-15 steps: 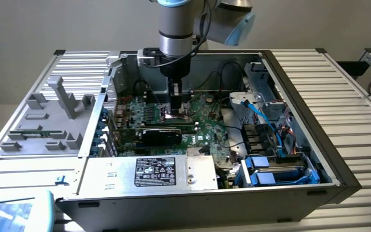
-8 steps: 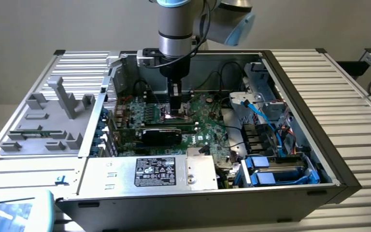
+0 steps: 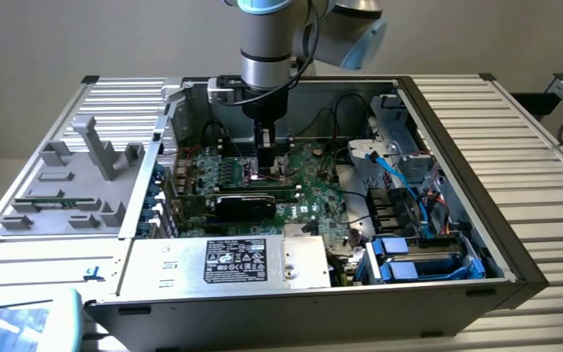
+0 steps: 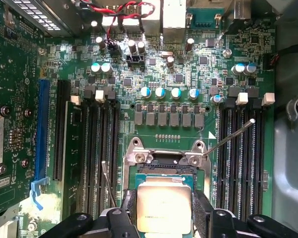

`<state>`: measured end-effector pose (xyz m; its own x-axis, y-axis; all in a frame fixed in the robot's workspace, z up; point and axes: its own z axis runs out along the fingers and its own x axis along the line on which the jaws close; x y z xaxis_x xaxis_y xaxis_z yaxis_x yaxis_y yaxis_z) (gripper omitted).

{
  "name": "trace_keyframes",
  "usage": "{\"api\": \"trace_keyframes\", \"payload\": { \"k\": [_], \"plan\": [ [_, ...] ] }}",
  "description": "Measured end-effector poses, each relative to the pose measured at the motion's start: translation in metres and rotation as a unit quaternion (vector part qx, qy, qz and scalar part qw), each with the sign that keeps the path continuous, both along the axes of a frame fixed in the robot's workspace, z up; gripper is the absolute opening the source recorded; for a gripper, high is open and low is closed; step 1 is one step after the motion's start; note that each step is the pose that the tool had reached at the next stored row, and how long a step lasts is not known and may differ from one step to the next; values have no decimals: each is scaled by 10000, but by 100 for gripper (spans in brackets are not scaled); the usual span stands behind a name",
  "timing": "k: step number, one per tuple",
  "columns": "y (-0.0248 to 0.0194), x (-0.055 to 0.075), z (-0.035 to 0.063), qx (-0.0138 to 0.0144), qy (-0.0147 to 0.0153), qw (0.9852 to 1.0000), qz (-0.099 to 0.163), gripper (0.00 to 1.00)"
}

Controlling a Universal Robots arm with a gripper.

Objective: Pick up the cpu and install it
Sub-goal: 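Place the cpu into insertion slot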

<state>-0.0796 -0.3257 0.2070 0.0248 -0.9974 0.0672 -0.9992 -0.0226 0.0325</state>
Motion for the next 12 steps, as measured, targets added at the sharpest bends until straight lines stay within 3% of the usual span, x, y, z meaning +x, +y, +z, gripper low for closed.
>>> {"api": "trace_keyframes", "payload": {
  "k": [8,12],
  "plan": [
    [0,0,-13,0,32,10000,-33,55],
    [1,0,-14,0,33,10000,-34,55]
  ]
}}
